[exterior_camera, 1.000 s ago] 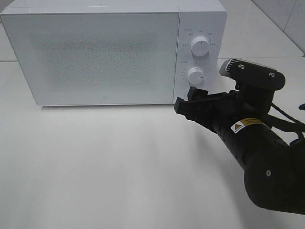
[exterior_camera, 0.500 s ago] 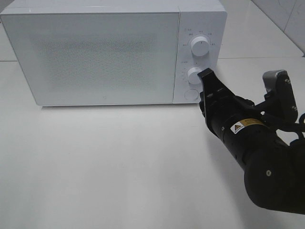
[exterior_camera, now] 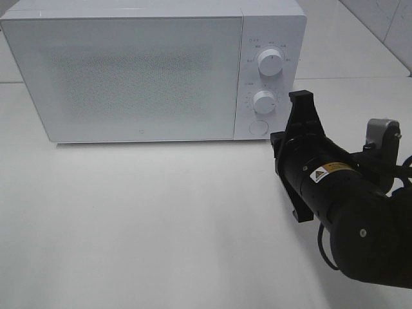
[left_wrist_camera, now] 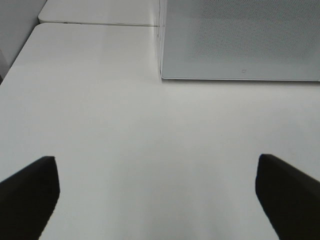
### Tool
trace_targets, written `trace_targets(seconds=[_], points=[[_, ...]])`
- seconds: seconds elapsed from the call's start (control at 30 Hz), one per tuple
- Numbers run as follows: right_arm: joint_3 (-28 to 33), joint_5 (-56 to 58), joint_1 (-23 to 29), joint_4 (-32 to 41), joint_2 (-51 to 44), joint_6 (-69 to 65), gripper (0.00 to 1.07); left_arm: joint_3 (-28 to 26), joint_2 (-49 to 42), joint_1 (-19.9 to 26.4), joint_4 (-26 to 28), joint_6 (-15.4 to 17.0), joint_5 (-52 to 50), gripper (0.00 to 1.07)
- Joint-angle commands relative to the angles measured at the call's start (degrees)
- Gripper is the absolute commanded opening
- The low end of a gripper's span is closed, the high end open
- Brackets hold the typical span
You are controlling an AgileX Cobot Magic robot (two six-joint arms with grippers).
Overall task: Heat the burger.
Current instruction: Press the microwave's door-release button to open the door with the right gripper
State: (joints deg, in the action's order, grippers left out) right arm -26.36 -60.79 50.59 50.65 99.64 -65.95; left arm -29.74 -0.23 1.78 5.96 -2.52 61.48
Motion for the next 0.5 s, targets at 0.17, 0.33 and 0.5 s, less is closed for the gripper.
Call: trace_targets(seconds=[0.17,0.33,0.5], points=[[-0.74,0.23,-2.64,-0.29,-0.06,-0.4,0.0,0.17,-1.03,0.06,0.0,-0.06,-0.29,1.0],[-0.74,0.34,-4.47,-1.15,-0.06,-0.17,0.0,0.17,-1.03,0.06,0.0,-0.06,-0.29,1.0],[-0.8,0.23,-4.47,-0.69,0.17,-0.17,0.0,0.17,-1.03,0.06,0.0,-0.06,-0.29,1.0]])
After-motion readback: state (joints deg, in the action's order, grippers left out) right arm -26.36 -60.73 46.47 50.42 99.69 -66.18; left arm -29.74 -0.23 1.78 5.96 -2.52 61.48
